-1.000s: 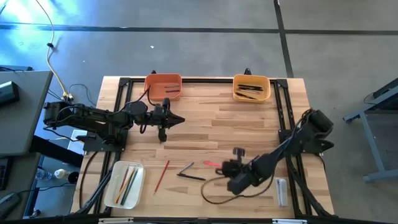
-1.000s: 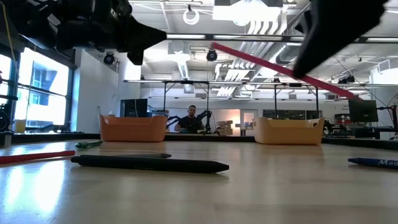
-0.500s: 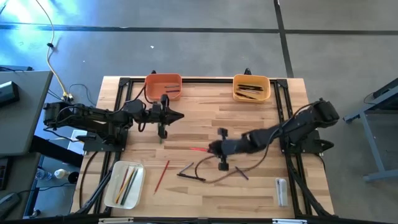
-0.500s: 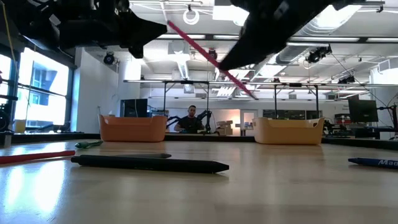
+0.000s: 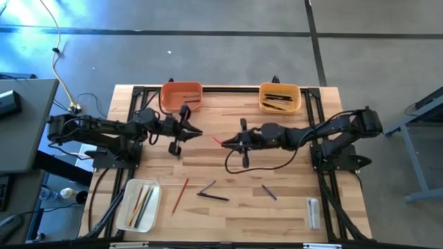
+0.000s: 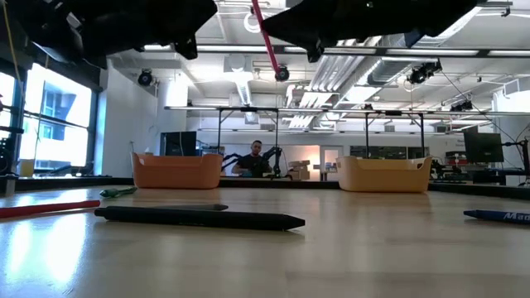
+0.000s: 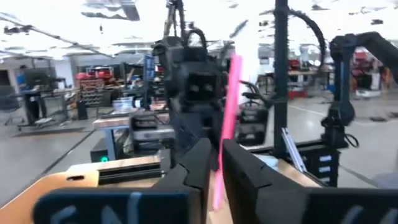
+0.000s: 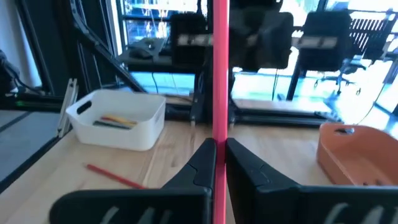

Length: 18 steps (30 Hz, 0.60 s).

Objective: Sort crayons/erasers/pens/pencils in bins
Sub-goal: Put the pink colored pencil into the white bin

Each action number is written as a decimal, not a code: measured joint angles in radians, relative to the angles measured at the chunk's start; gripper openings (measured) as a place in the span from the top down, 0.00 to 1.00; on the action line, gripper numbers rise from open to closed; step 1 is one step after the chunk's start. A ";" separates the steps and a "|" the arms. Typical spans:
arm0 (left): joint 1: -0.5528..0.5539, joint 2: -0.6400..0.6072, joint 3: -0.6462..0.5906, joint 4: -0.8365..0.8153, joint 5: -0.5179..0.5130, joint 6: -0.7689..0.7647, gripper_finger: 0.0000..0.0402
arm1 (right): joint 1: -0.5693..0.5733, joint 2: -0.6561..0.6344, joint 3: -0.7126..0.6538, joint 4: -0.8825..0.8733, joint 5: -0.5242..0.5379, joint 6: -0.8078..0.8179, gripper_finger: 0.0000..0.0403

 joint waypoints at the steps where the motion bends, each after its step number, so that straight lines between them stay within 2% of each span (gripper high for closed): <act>1: -0.016 0.000 0.000 -0.001 -0.001 0.012 0.90 | -0.001 0.000 0.002 0.008 0.000 -0.005 0.98; 4: -0.074 0.000 0.000 0.014 -0.018 0.044 0.83 | 0.005 0.001 0.002 0.035 0.001 -0.008 0.98; 11: -0.227 0.024 0.011 0.022 -0.207 0.140 0.67 | 0.017 0.001 0.003 0.045 0.001 -0.024 0.98; 18: -0.297 0.151 0.131 0.021 -0.292 0.157 0.61 | 0.020 0.001 0.003 0.049 0.001 -0.025 0.98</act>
